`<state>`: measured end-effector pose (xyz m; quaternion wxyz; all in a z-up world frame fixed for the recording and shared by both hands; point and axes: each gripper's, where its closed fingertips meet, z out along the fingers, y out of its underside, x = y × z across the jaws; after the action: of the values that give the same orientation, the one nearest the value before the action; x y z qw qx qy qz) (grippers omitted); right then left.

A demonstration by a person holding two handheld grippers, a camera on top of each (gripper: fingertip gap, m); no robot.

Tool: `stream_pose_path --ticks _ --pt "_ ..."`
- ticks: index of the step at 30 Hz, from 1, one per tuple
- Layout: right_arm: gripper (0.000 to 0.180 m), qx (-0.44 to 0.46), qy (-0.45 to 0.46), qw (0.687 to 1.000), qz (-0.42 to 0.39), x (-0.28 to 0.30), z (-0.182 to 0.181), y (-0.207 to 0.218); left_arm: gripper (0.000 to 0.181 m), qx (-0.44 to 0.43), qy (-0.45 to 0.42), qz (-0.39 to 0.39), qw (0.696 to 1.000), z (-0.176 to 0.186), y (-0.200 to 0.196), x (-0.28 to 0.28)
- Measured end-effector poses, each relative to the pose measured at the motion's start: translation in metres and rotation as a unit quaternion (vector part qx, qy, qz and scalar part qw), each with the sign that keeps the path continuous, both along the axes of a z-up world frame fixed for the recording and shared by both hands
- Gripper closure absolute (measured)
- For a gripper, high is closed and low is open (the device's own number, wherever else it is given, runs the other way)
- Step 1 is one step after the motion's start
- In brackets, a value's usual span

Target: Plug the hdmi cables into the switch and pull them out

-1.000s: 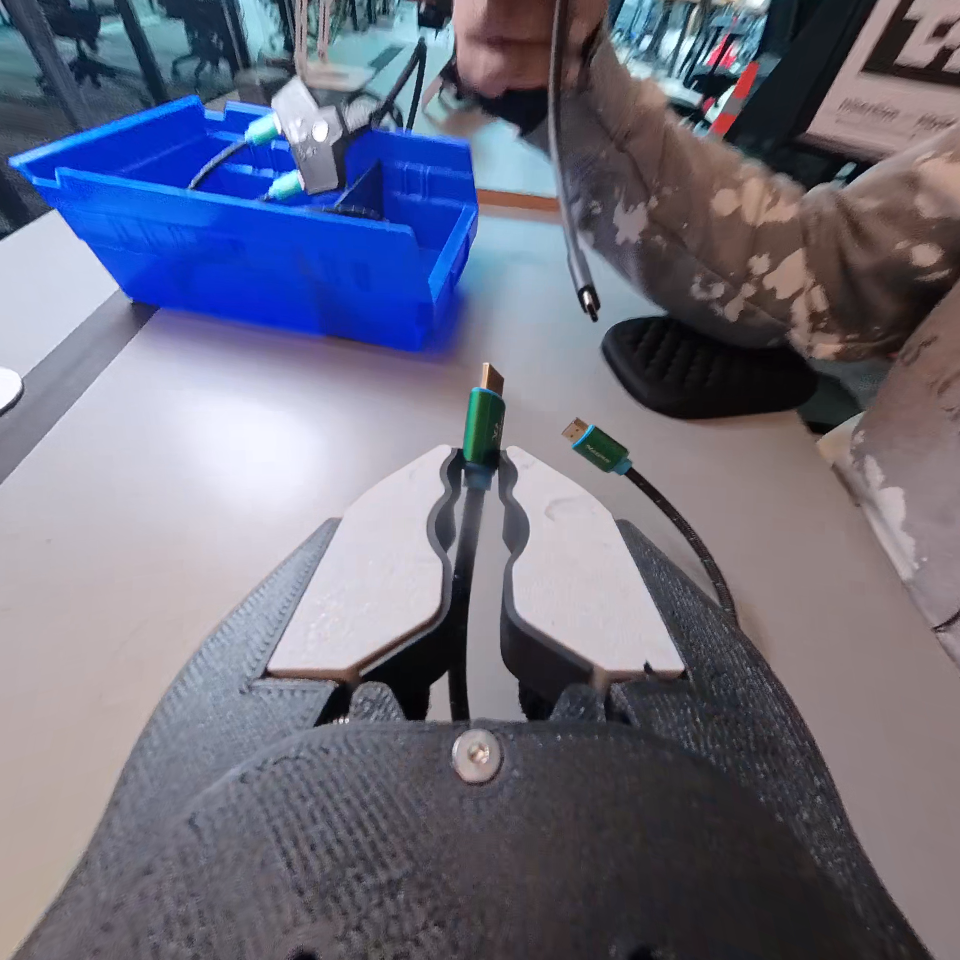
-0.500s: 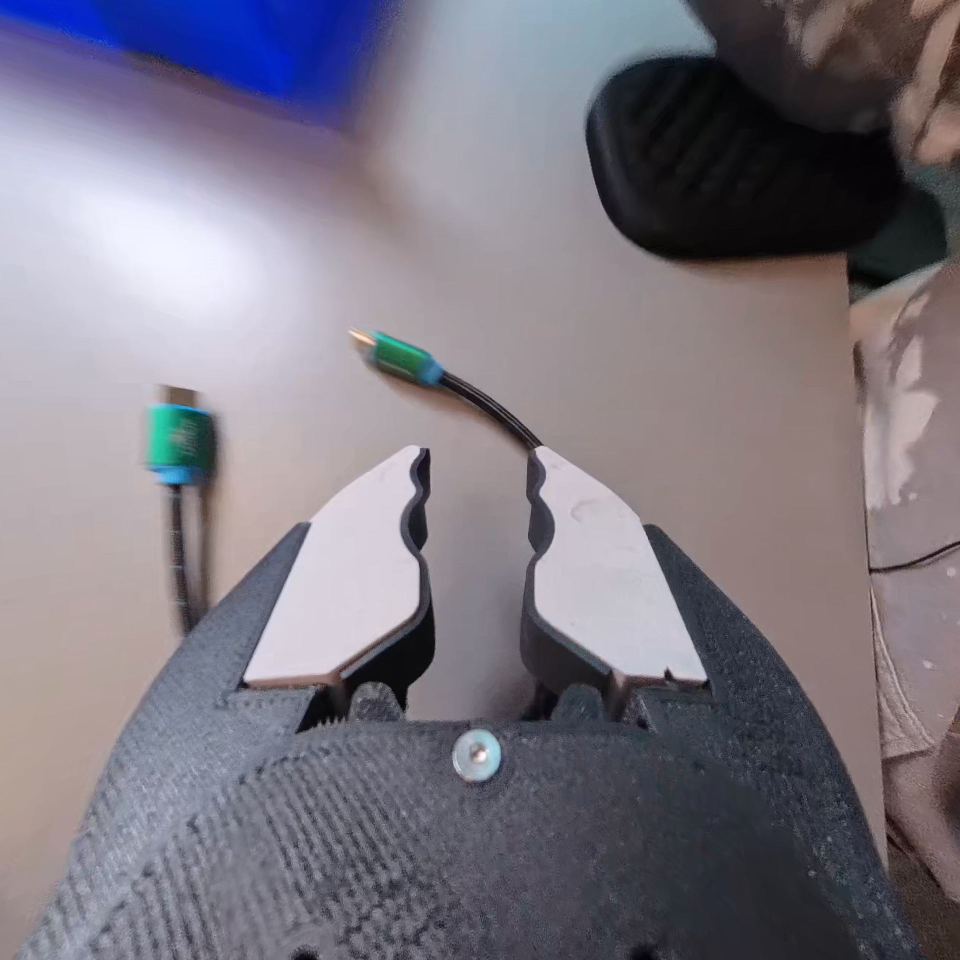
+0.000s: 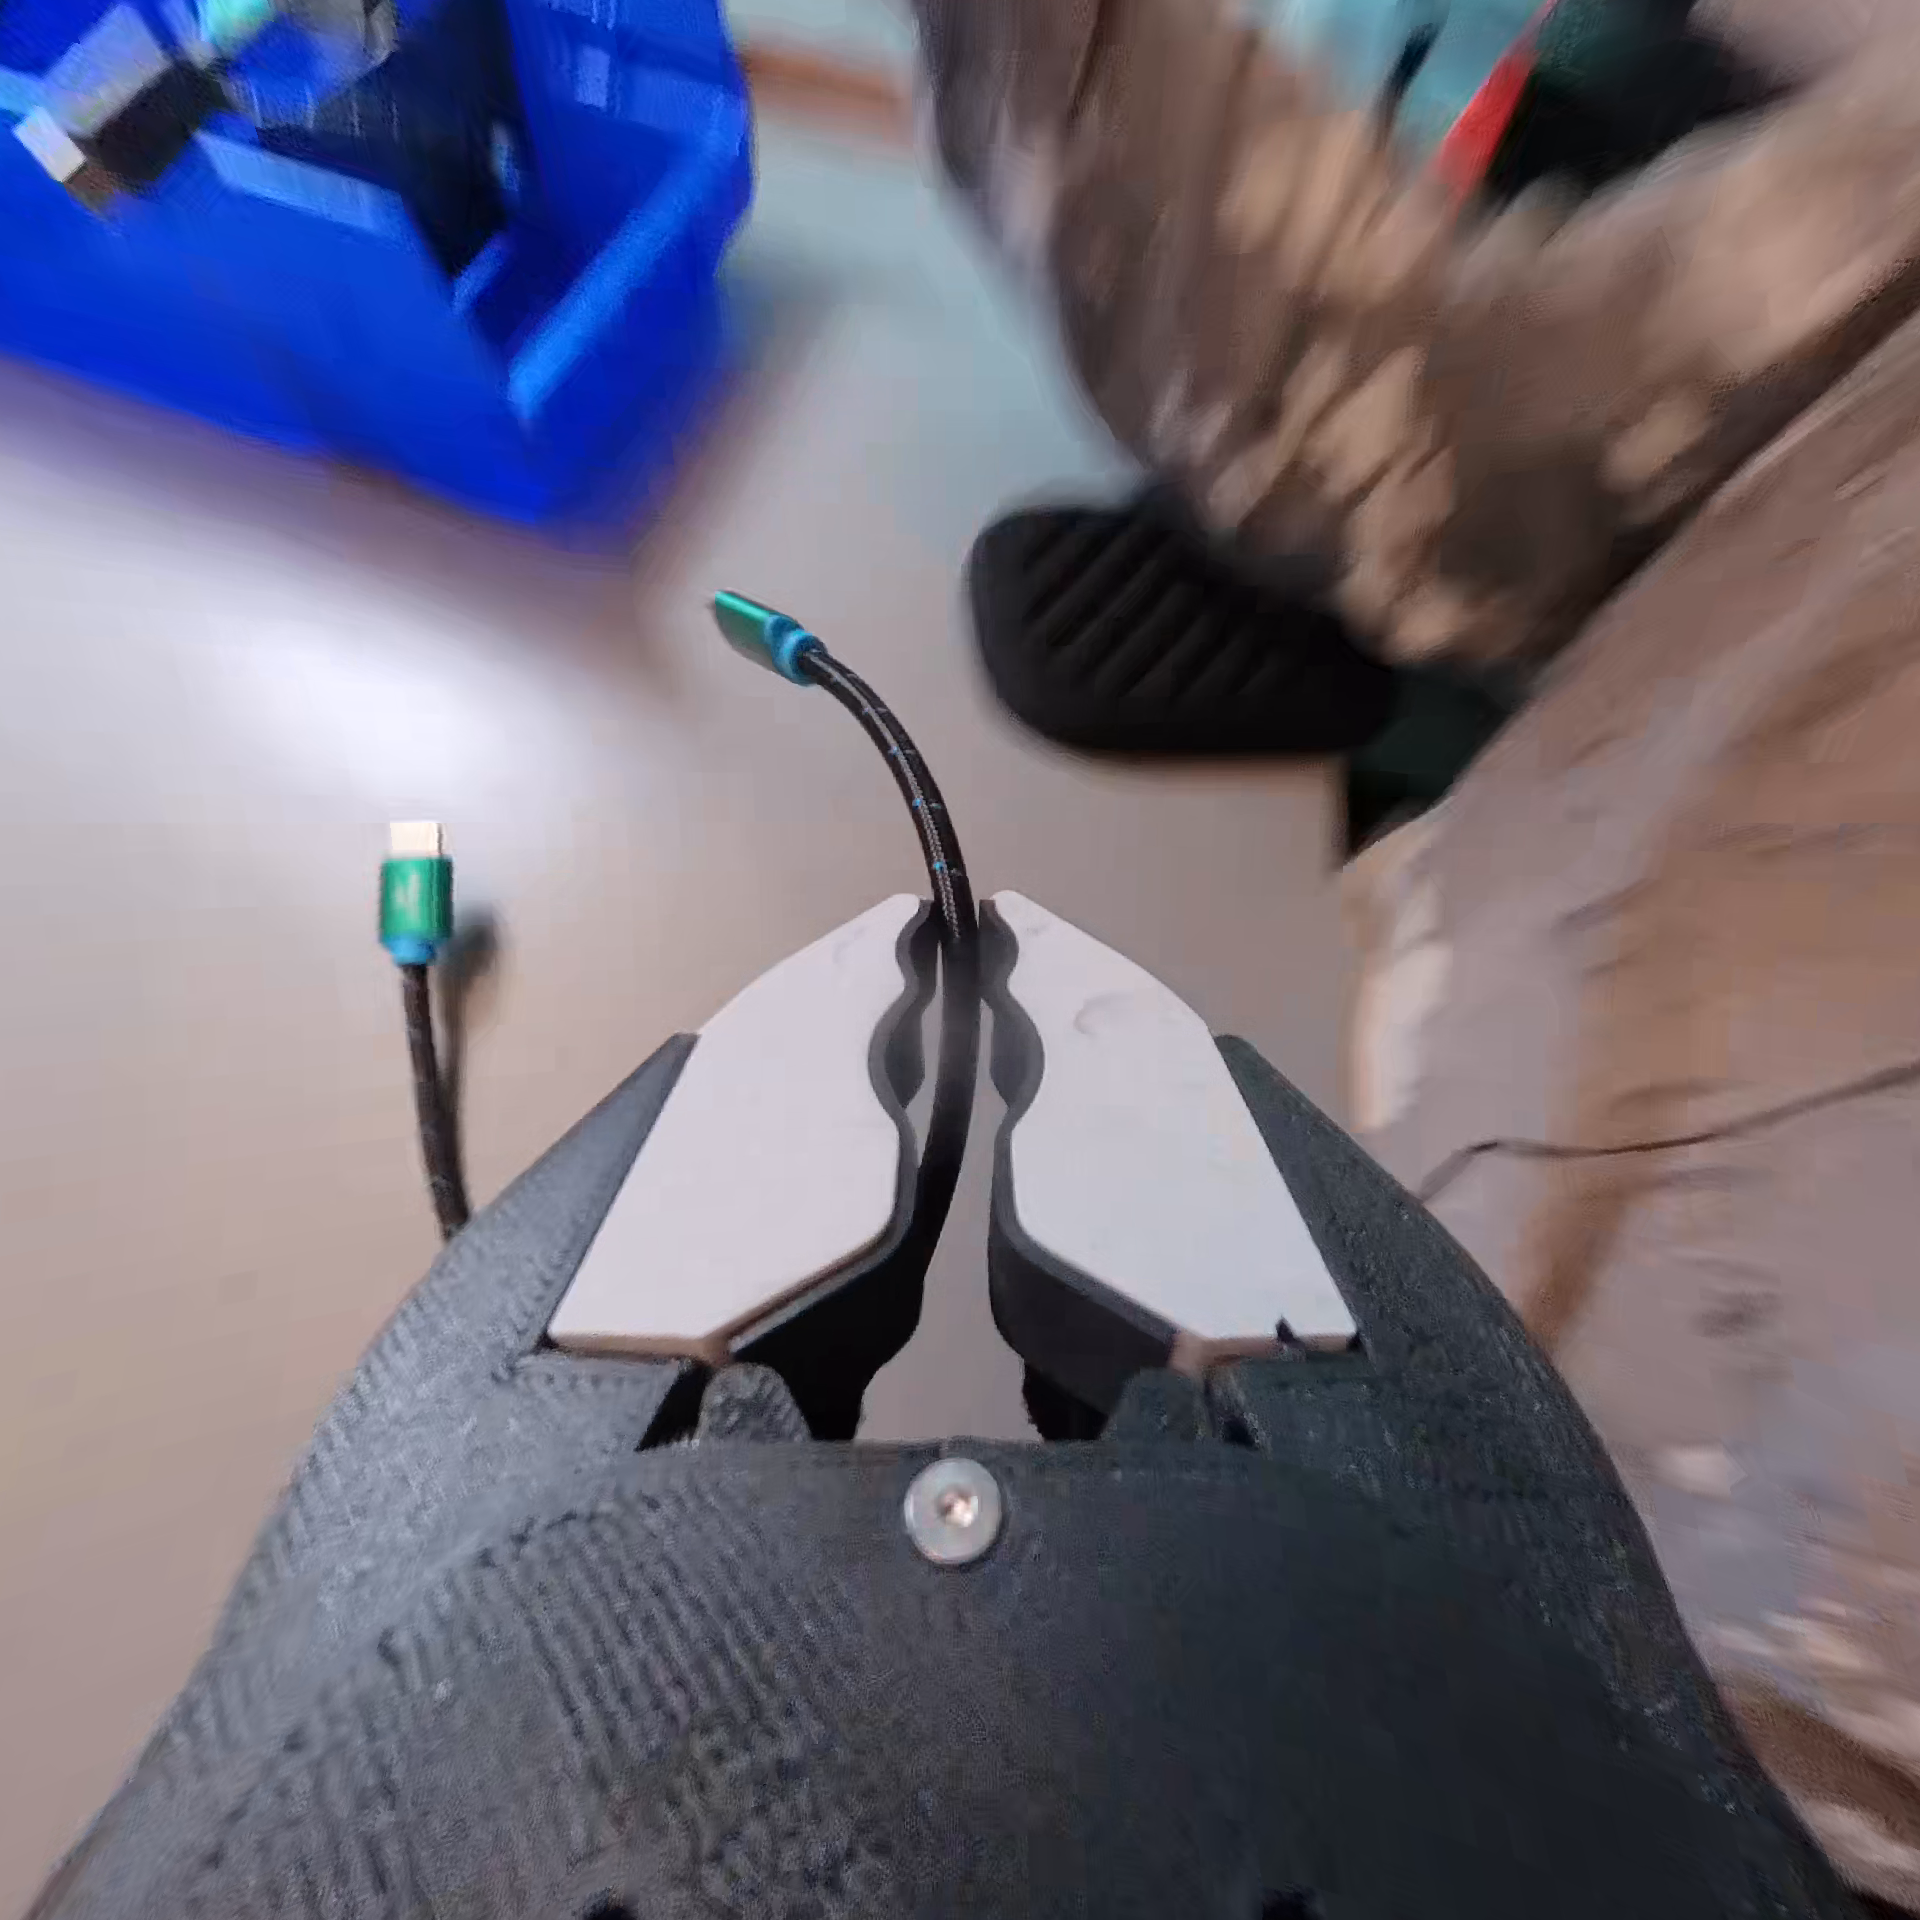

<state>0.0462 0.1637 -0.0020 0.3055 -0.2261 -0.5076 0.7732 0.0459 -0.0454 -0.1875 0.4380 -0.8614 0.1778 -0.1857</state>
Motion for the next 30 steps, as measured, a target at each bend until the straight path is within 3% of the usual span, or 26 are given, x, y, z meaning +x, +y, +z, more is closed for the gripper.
stream_pose_path --ticks 2,4,6,9,11,14,19,25,30 --pt "0.167 -0.017 0.013 1.000 -0.010 0.007 0.008 0.008 0.174 0.026 -0.140 -0.015 0.990 0.051 -0.009 0.001" --pt "0.166 -0.036 0.022 0.999 -0.018 0.011 0.014 0.016 0.174 0.030 -0.215 0.029 0.976 0.066 -0.006 -0.031" --pt "0.167 -0.051 0.027 0.998 -0.019 0.011 0.017 0.020 0.174 -0.023 -0.248 0.084 0.965 0.036 0.002 -0.071" --pt "0.167 -0.050 0.022 0.998 -0.017 0.008 0.013 0.021 0.174 -0.107 -0.251 0.143 0.951 -0.037 0.008 -0.108" --pt "0.167 -0.039 0.014 0.999 -0.015 0.004 0.009 0.019 0.173 -0.154 -0.218 0.159 0.951 -0.080 0.006 -0.118" --pt "0.166 -0.026 -0.002 1.000 -0.006 -0.003 0.001 0.015 0.169 -0.172 -0.125 0.160 0.964 -0.109 0.006 -0.127" --pt "0.167 -0.019 -0.034 0.999 0.010 -0.018 -0.014 0.010 0.156 -0.104 0.017 0.102 0.989 -0.096 0.026 -0.125" --pt "0.167 0.000 -0.054 0.998 0.039 -0.022 -0.026 -0.002 0.143 -0.058 0.111 -0.075 0.989 -0.105 0.055 -0.078" --pt "0.167 -0.005 -0.050 0.996 0.076 -0.018 -0.029 -0.006 0.153 -0.034 0.159 -0.114 0.980 -0.124 0.068 -0.070"
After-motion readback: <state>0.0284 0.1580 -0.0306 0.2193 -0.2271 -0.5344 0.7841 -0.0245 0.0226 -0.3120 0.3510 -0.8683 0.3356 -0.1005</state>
